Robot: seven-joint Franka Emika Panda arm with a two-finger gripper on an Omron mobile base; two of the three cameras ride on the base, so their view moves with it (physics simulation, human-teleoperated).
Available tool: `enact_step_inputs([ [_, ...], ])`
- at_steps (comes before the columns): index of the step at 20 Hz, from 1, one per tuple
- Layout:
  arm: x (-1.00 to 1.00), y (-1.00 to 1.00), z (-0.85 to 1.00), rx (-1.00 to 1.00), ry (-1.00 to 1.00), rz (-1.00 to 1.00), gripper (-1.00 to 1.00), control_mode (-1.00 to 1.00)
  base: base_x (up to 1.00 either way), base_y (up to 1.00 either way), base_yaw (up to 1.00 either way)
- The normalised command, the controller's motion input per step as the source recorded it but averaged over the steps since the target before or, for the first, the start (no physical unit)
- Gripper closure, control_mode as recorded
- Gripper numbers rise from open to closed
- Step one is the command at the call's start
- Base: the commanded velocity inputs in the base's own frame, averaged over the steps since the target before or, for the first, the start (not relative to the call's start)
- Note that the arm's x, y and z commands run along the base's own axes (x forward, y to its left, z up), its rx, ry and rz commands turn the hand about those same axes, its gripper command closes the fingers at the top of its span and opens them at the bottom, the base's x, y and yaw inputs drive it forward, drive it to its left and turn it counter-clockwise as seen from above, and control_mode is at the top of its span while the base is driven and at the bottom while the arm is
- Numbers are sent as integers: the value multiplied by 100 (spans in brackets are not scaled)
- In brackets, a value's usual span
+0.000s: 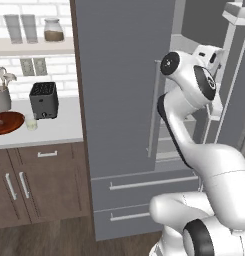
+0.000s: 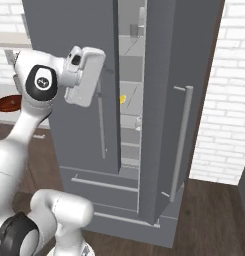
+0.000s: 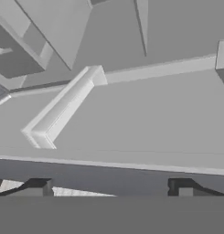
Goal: Grab a lemon wedge from the fridge and one ice cube from the ice bowl, and put them in the glass of lemonade.
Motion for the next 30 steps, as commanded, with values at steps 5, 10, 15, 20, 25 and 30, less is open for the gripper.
enact_step_inputs([
  [5,23,-56,-30,11,-13,-8,-100,-100,0,0,0],
  [10,47,-9,-3,1,-2,-1,-100,-100,0,0,0],
  [15,27,-55,-6,2,-1,-8,-100,-100,0,0,0],
  [20,3,-87,0,5,0,-14,-100,-100,0,0,0],
  [25,1,-96,-1,4,0,-14,-100,-100,0,0,0],
  [30,1,-86,-1,4,0,-13,-100,-100,0,0,0],
])
